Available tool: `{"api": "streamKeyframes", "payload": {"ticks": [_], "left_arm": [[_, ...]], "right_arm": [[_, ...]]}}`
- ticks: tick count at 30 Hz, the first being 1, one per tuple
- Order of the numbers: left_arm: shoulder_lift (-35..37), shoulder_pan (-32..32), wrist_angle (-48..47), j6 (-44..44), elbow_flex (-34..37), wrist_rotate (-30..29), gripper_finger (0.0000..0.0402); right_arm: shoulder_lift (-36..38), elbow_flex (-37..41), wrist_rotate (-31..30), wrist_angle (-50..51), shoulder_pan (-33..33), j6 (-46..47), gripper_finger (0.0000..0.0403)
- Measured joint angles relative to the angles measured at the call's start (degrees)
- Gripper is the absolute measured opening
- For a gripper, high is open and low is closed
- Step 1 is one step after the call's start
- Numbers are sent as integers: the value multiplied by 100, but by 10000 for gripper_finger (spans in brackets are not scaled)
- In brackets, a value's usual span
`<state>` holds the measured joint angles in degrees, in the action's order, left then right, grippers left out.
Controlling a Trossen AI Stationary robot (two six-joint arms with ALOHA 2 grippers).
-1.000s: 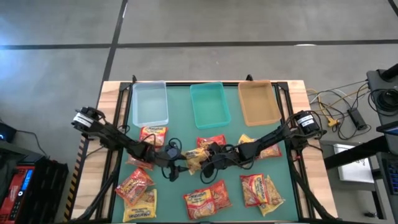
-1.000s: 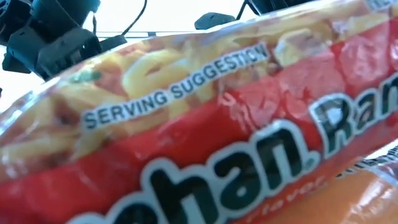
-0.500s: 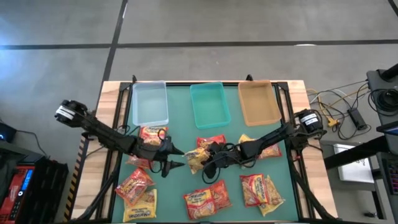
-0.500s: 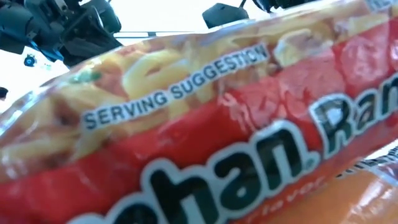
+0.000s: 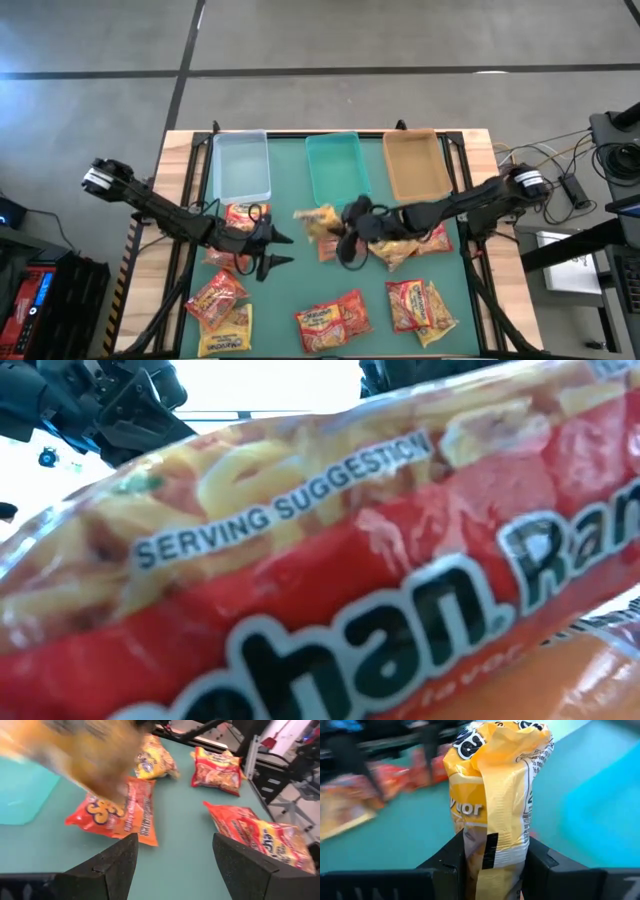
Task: Sort Maruchan noodles
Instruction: Put the yellow noodle pack into the transparent bin
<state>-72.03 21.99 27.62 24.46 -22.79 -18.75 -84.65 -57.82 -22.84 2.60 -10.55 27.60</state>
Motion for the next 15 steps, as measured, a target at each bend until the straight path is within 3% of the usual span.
{"api": "streamKeyframes", "payload": {"ticks": [6, 9, 15], "left_arm": [[0, -113, -2, -65, 0, -85, 240], [0, -190, 21, -67, 0, -141, 240], [4, -390, 79, -172, 0, -1693, 240]], "right_arm": [[427, -1, -136, 324, 788, -984, 112], [495, -1, 86, 259, 999, -1412, 112], [566, -1, 537, 31, 1005, -1894, 112]]}}
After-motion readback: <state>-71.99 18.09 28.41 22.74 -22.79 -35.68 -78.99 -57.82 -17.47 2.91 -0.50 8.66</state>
